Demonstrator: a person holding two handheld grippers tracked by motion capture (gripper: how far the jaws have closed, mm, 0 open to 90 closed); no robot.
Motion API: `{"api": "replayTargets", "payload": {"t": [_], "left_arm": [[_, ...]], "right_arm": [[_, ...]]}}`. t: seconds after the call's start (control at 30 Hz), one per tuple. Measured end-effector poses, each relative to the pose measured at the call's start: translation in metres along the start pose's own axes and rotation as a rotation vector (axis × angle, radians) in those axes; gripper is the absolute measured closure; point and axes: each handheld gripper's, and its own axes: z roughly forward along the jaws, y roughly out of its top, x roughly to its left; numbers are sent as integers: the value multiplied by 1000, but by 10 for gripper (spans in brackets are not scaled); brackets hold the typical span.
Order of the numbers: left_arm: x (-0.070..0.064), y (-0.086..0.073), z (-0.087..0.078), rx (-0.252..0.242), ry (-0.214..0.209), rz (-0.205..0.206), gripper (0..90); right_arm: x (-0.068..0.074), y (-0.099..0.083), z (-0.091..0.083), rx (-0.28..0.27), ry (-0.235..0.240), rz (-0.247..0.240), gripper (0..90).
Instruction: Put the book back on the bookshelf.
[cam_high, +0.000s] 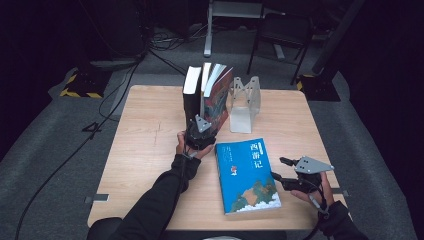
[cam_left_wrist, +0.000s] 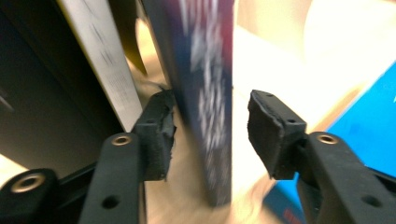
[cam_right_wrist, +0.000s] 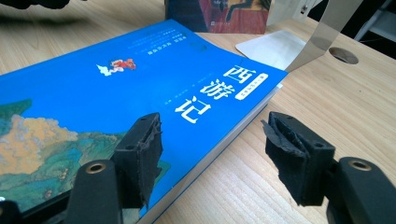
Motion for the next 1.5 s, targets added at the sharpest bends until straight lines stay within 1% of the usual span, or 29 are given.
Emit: {"api": "replayTargets", "payload": {"t": [0.03,0.07,0.1,0.17,0.23,0.33,0.37,0.4,0.43,0.47,0.57,0.6,0.7,0.77,0.83,0.97,1.0,1.13,1.2,1.27,1.3,1.4,1.5], "left_arm": [[0,-3,2,10,-4,13,601],[-1,-6,3,15,-12,21,616],[-2,-7,3,8,-4,28,622],[-3,-7,6,1,-6,21,630],[-6,-5,9,0,10,25,633],[-8,-4,13,-9,21,9,645],[-9,-3,16,-15,31,-4,654],[-9,-2,18,-17,31,-13,661],[-10,-1,20,-18,30,-16,663],[-11,2,24,-14,39,-8,665],[-14,8,33,-11,41,-9,665],[-14,8,33,-11,41,-9,666],[-18,14,40,-5,48,5,664],[-19,16,45,-3,46,-3,662],[-19,18,47,-7,48,0,661],[-17,21,51,1,50,3,662],[-17,21,52,-2,49,-4,662],[-16,24,55,2,46,-10,662],[-17,26,58,8,51,-2,661],[-17,27,60,3,45,-18,659],[-18,28,61,6,47,-16,655],[-19,28,62,6,50,-12,650],[-18,28,61,11,46,-20,647]], "right_arm": [[0,0,0,0,-1,-1,360],[0,0,1,0,2,-1,360],[0,-1,1,3,1,-2,360],[0,-1,1,2,-2,-1,361],[0,-1,1,-1,-3,0,363],[0,-1,1,-3,-5,0,363],[0,-1,1,-3,-6,-1,363],[0,-1,1,-2,-5,-1,363],[0,-1,1,-2,-5,-1,363],[0,-2,2,-3,-5,-2,363],[1,-1,3,4,-2,-7,363],[1,-1,3,4,-2,-7,363],[1,-1,3,1,-5,-5,362],[0,-2,3,-1,-7,-3,362],[-1,-2,3,-5,-8,-1,361],[-1,-2,2,-8,-9,0,361],[-1,-2,2,-8,-10,-1,361],[-1,-2,2,-8,-10,0,362],[-1,-2,2,-9,-9,0,361],[-1,-2,2,-8,-8,0,361],[-1,-2,2,-8,-8,-1,361],[-1,-2,2,-11,-9,3,361],[-2,-2,1,-13,-9,2,361]]}}
